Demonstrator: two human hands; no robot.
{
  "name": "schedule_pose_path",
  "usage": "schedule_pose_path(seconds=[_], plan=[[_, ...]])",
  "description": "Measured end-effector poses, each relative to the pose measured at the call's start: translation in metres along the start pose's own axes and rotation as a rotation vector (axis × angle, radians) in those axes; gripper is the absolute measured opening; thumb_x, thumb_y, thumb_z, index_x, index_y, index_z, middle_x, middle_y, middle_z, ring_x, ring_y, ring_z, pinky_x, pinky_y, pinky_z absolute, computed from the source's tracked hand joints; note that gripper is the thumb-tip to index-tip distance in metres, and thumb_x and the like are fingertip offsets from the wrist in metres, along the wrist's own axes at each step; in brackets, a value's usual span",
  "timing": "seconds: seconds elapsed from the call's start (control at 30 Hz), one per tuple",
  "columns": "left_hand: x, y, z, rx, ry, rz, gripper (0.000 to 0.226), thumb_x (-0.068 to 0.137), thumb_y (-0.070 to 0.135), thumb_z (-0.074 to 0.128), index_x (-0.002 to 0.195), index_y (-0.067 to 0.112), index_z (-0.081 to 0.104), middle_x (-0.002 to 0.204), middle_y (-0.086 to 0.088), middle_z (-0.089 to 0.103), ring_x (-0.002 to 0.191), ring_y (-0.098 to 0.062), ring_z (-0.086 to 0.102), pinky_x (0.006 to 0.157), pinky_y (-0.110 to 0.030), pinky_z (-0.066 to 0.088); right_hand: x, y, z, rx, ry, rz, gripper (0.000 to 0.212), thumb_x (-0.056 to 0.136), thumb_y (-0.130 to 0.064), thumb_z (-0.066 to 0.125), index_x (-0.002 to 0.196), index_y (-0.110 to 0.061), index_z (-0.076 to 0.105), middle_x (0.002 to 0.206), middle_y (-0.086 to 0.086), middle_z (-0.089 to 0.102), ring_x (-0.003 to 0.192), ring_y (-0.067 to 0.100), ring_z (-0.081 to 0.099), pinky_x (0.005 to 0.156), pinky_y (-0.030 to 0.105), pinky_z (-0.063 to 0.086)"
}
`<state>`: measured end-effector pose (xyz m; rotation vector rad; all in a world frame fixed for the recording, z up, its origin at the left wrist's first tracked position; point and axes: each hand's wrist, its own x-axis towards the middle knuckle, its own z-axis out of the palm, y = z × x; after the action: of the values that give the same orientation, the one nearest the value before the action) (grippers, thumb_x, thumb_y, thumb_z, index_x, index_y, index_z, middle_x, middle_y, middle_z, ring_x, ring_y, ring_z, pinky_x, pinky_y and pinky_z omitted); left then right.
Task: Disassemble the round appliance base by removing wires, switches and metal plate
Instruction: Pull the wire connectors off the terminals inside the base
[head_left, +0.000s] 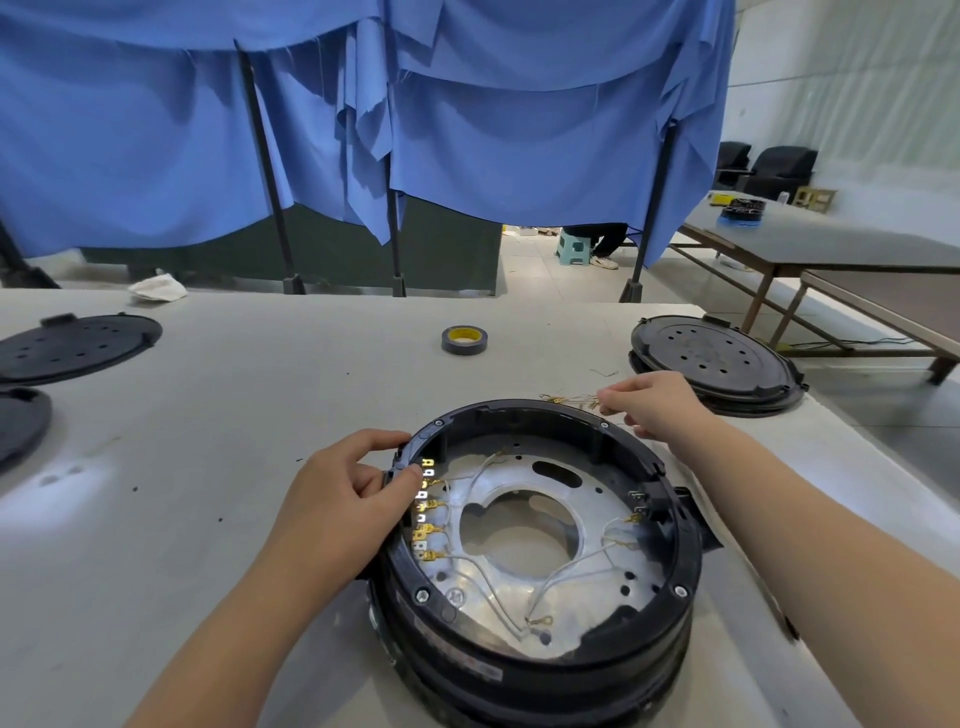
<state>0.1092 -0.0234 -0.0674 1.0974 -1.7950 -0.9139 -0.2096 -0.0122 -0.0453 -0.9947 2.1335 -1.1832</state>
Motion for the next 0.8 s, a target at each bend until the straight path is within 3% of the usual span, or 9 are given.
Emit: schedule_pose_path(seconds=[0.17, 0.33, 0.43, 0.57, 0.8], plan=[[0.0, 0.0, 0.0, -0.008, -0.005, -0.01, 0.016, 0.086, 0.02, 0.068, 0.095, 0.034, 0.068, 0.044, 0.005, 0.034, 0.043, -0.011, 0.035, 0.05, -0.026, 0.037, 0.001, 0.012, 0.007, -0.142, 0.046, -0.042, 0.01, 0.083, -0.025, 0.074, 0.082, -0.015, 0.071, 0.073, -0.003, 0.065, 0.06, 0.007, 0.053, 0.046, 0.016, 0.038], [0.0, 0.001, 0.001, -0.017, -0.004, -0.021, 0.016, 0.085, 0.022, 0.068, 0.095, 0.034, 0.068, 0.044, 0.004, 0.034, 0.044, -0.013, 0.037, 0.049, -0.031, 0.041, -0.003, 0.017, 0.006, -0.348, 0.081, -0.137, 0.012, 0.084, -0.03, 0.071, 0.088, -0.019, 0.072, 0.082, -0.003, 0.064, 0.082, 0.015, 0.058, 0.073, 0.025, 0.041], [-0.001, 0.001, 0.001, -0.012, -0.001, -0.019, 0.016, 0.086, 0.021, 0.068, 0.095, 0.034, 0.068, 0.043, 0.005, 0.034, 0.043, -0.012, 0.037, 0.05, -0.032, 0.042, -0.009, 0.011, 0.004, -0.45, 0.101, -0.185, 0.013, 0.085, -0.032, 0.067, 0.091, -0.02, 0.07, 0.089, -0.003, 0.066, 0.088, 0.016, 0.06, 0.076, 0.029, 0.043], [-0.001, 0.001, 0.001, 0.0, 0.0, -0.022, 0.016, 0.086, 0.022, 0.068, 0.096, 0.034, 0.068, 0.042, 0.006, 0.036, 0.042, -0.011, 0.038, 0.05, -0.033, 0.045, -0.023, -0.005, 0.0, -0.379, 0.11, -0.257, 0.012, 0.087, -0.024, 0.06, 0.087, -0.02, 0.07, 0.085, -0.007, 0.068, 0.086, 0.016, 0.063, 0.077, 0.031, 0.048], [-0.001, 0.001, 0.002, 0.011, -0.001, -0.012, 0.016, 0.086, 0.023, 0.067, 0.097, 0.034, 0.067, 0.042, 0.005, 0.039, 0.042, -0.011, 0.04, 0.048, -0.032, 0.043, -0.067, -0.051, 0.01, -0.257, 0.091, -0.529, 0.015, 0.09, -0.021, 0.057, 0.096, -0.024, 0.071, 0.091, -0.013, 0.065, 0.072, -0.002, 0.054, 0.064, 0.013, 0.037]])
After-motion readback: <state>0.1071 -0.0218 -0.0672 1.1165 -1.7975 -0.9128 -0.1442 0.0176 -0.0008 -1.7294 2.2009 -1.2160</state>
